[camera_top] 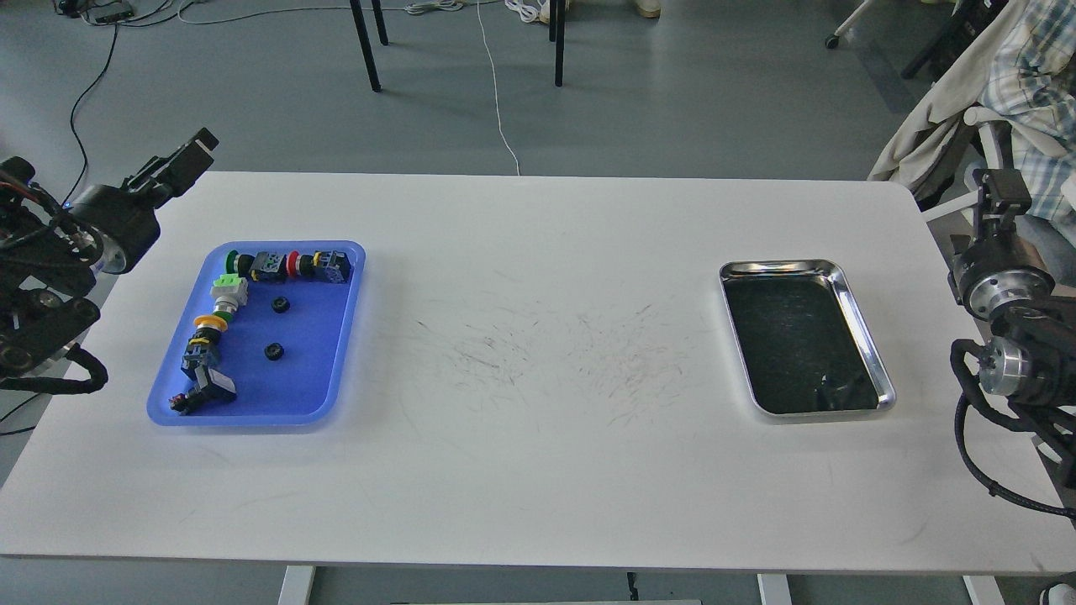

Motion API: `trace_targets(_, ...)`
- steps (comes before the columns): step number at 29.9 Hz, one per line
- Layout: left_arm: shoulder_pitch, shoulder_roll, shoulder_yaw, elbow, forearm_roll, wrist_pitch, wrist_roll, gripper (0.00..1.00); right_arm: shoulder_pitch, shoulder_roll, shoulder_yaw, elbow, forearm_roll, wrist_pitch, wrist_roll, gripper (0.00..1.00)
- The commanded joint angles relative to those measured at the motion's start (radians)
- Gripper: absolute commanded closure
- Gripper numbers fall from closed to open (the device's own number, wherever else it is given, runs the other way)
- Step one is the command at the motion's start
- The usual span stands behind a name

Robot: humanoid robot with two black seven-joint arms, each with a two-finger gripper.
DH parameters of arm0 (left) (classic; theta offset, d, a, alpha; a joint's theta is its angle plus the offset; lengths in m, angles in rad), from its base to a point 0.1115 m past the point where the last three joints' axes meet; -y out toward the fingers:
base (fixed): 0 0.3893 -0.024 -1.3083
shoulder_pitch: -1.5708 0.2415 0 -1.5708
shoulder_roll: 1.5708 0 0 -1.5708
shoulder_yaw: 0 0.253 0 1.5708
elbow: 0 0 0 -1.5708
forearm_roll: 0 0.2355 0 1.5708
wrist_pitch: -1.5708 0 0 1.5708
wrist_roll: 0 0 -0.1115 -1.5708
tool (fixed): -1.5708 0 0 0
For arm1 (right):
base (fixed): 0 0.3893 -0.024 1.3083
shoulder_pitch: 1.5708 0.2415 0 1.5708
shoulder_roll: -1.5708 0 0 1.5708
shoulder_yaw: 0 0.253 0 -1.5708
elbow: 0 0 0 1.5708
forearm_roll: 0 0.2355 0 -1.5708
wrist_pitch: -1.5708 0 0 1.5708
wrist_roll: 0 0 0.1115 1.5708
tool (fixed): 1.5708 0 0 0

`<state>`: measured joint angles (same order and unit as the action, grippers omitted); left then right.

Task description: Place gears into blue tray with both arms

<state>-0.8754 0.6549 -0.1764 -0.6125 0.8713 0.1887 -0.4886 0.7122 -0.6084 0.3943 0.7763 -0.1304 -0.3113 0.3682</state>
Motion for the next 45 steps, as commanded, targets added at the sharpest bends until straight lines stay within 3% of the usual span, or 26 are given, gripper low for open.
trace_targets(1,-0.048,0.002,0.0,0.004,-0.139,-0.052,0.0,0.02,0.003,-0.014,0.0,0.018,0.0,-0.002,0.0,0.04)
trace_targets(8,-0.059,-0.006,-0.014,0.019,-0.199,-0.101,0.0,0.02,0.004,-0.048,0.0,0.069,0.0,-0.003,0.0,0.04)
trace_targets(17,-0.08,-0.014,-0.035,0.031,-0.399,-0.311,0.0,0.02,0.004,-0.051,0.023,0.098,0.002,-0.005,0.0,0.04)
trace_targets(43,-0.046,-0.057,-0.138,0.034,-0.782,-0.525,0.0,0.01,0.006,-0.111,0.195,0.25,0.003,-0.015,0.0,0.03)
trace_targets(45,-0.039,-0.064,-0.135,0.037,-0.784,-0.537,0.036,0.01,0.006,-0.12,0.187,0.271,0.003,-0.014,0.0,0.03)
